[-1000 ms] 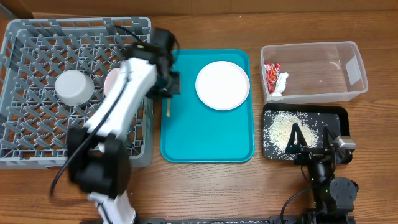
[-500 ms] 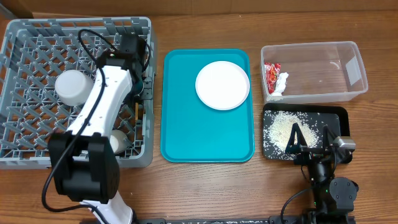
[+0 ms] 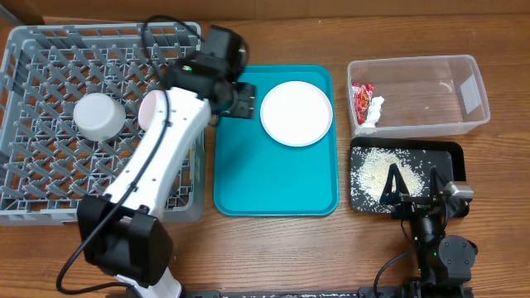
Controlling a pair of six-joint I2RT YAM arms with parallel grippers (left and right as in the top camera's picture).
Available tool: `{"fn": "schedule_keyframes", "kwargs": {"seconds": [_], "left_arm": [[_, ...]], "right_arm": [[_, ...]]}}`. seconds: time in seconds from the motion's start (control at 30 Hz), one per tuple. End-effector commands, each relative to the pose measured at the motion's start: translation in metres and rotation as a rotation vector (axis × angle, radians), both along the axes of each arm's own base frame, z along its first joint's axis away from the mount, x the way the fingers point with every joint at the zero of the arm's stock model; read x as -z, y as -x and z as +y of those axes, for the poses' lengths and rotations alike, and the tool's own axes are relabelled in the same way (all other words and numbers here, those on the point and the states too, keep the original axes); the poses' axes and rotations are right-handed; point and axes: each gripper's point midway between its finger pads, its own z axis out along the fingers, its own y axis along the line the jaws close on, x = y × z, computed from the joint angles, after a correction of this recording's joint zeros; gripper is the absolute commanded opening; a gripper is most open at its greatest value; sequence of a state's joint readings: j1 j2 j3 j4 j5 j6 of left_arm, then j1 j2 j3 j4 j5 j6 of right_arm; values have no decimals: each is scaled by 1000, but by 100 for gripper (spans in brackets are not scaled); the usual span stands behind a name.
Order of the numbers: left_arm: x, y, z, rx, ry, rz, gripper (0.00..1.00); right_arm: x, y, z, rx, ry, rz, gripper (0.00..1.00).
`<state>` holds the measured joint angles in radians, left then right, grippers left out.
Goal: Sort waste into correct bins and load items into the dishwasher
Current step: 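Reach the left gripper to the white plate and grasp its edge, then lift the white plate and stand it in the dish rack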
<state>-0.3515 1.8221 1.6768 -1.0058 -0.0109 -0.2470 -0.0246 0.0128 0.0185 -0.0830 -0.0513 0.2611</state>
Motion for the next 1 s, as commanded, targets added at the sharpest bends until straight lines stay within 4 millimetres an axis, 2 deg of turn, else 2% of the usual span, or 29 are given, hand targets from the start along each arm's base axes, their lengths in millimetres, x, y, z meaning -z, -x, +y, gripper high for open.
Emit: {"fn": "schedule_keyframes", "kwargs": {"seconds": [0.0, 0.07, 0.2, 0.23, 0.27, 0.37, 0.4, 0.6, 0.67, 0.73, 0.83, 0.93, 0.97], "left_arm": [[52, -7, -19, -82, 62, 106, 67], [83, -10, -47, -29, 179, 188, 59], [124, -5, -73, 39, 284, 298, 52], [128, -4, -75, 45, 294, 310, 51], [138, -3, -76, 43, 293, 328, 51], [151, -4, -70, 26, 253, 337, 44], [153, -6, -66, 17, 229, 328, 36], [157, -9, -58, 1, 182, 310, 20], [160, -4, -47, -34, 136, 334, 4], [160, -3, -45, -17, 127, 335, 4], [143, -5, -45, 2, 118, 330, 4], [89, -17, -29, -33, 34, 259, 4], [60, -22, -14, -62, -25, 208, 4]], "right_arm": [[2, 0, -2, 9, -1, -3, 100], [2, 0, -2, 9, -1, -4, 100], [2, 0, -2, 9, -1, -4, 100], [2, 0, -2, 9, -1, -4, 100], [2, 0, -2, 9, -1, -3, 100], [2, 0, -2, 9, -1, -3, 100], [2, 0, -2, 9, -1, -4, 100], [2, 0, -2, 9, -1, -4, 100], [2, 0, -2, 9, -1, -4, 100], [2, 0, -2, 9, -1, -4, 100], [2, 0, -2, 9, -1, -4, 100], [2, 0, -2, 9, -1, -4, 100], [2, 0, -2, 9, -1, -3, 100]]}}
